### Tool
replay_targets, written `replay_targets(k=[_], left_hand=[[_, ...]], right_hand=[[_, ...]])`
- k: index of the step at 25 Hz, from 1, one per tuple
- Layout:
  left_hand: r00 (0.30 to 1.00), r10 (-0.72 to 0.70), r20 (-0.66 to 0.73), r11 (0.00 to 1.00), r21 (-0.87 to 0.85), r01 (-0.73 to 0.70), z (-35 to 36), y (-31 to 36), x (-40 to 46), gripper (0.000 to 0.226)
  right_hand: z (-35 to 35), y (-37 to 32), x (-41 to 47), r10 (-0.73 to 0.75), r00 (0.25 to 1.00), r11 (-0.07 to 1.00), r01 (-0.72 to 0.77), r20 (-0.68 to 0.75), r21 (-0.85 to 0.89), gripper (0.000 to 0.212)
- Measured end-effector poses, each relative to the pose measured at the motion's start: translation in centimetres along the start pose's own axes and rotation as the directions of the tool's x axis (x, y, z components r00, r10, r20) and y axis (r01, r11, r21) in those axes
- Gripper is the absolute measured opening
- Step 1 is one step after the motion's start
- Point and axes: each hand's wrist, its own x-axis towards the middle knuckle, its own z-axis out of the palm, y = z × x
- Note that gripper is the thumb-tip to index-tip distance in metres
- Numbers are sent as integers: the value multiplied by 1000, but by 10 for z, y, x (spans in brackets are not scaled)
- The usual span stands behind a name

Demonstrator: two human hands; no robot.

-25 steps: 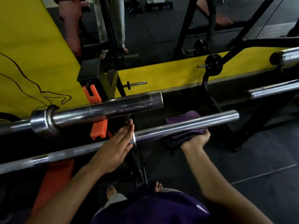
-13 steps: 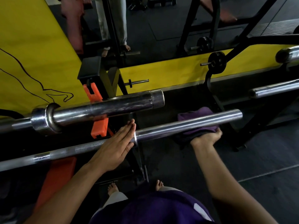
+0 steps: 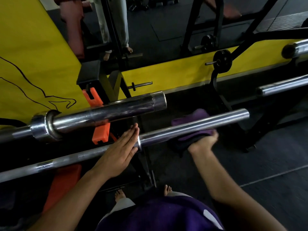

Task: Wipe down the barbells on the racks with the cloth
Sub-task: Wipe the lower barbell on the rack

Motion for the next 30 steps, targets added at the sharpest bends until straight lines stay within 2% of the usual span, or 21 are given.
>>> replay_targets(k=[4, 13, 15, 18, 22, 24, 26, 28, 30], left_hand=[[1000, 29, 4, 999, -19, -29, -1, -2, 2, 65], [999, 11, -49, 1000, 24, -10, 1, 2, 0, 64], [999, 15, -51, 1000, 16, -14, 1, 2, 1, 63], [1000, 15, -28, 1000, 9, -15, 1, 2, 0, 63], [1000, -11, -19, 1000, -8, 11, 0, 2, 0, 65], [1000, 0, -22, 1000, -1, 0, 1, 2, 1, 64], [999, 5, -40, 1000, -2, -5, 0, 2, 2, 64], [999, 3, -47, 1000, -5, -4, 0, 3, 1, 64], [999, -2, -44, 1000, -8, 1, 0, 4, 1, 64]], right_hand=[[-7, 38, -17, 158, 987, 982, -161, -34, -101, 59], [-3, 56, -37, 282, 959, 956, -284, -32, -68, 57], [-1, 77, -47, 326, 945, 937, -328, -33, -122, 58], [6, 109, -61, 401, 915, 869, -395, -43, -297, 61], [-13, 94, -75, 410, 907, 818, -411, -92, -402, 58], [-37, 82, -80, 461, 882, 751, -445, -96, -487, 64], [-36, 79, -75, 474, 872, 749, -475, -127, -463, 64], [-13, 86, -65, 421, 900, 832, -434, -116, -345, 54], [11, 93, -56, 379, 923, 893, -385, -70, -233, 53]])
